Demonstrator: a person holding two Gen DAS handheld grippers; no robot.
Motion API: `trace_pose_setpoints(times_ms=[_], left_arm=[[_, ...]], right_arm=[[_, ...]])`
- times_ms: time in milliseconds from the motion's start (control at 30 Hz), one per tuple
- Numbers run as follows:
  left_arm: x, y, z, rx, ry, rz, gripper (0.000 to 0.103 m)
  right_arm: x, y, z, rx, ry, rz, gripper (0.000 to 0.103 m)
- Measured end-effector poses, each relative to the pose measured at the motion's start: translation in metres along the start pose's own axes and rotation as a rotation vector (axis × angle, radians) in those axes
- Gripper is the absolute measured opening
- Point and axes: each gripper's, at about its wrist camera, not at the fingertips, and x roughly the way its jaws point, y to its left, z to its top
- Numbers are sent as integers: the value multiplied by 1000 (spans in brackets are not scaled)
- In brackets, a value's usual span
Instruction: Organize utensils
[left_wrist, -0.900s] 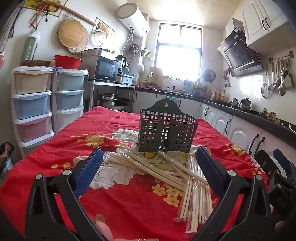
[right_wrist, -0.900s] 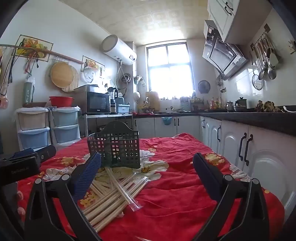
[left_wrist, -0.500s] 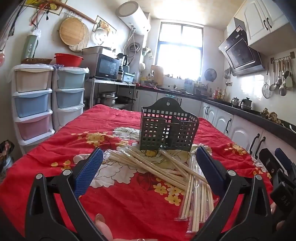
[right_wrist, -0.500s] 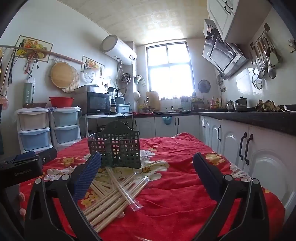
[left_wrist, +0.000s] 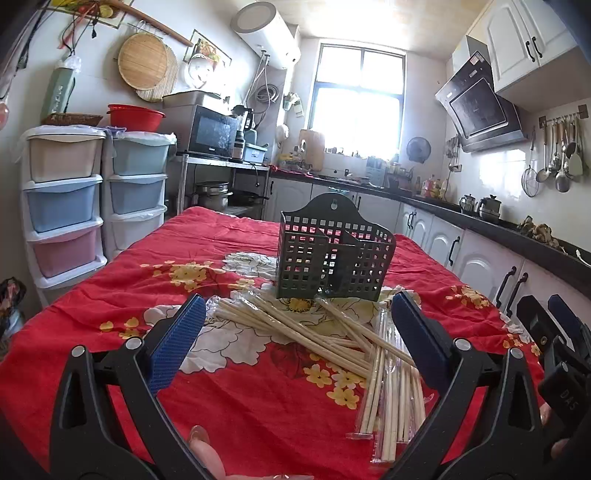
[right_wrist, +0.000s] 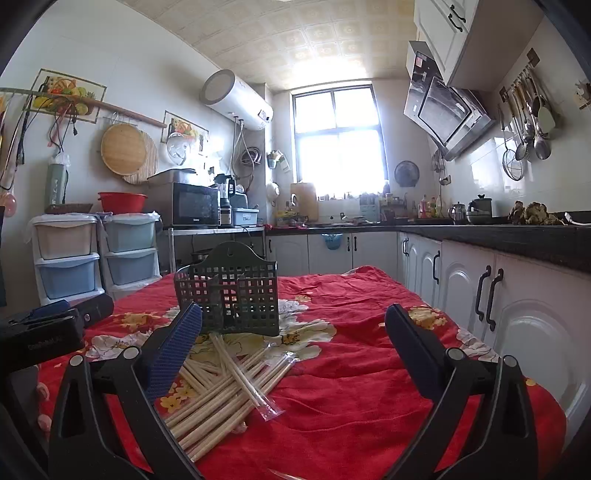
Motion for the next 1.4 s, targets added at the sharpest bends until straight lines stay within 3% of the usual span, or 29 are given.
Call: trace_pose_setpoints(times_ms=[1400], left_arm=[[6,6,-4,-22,26,0,93]], right_arm=[[1,2,2,-22,21,23,97]])
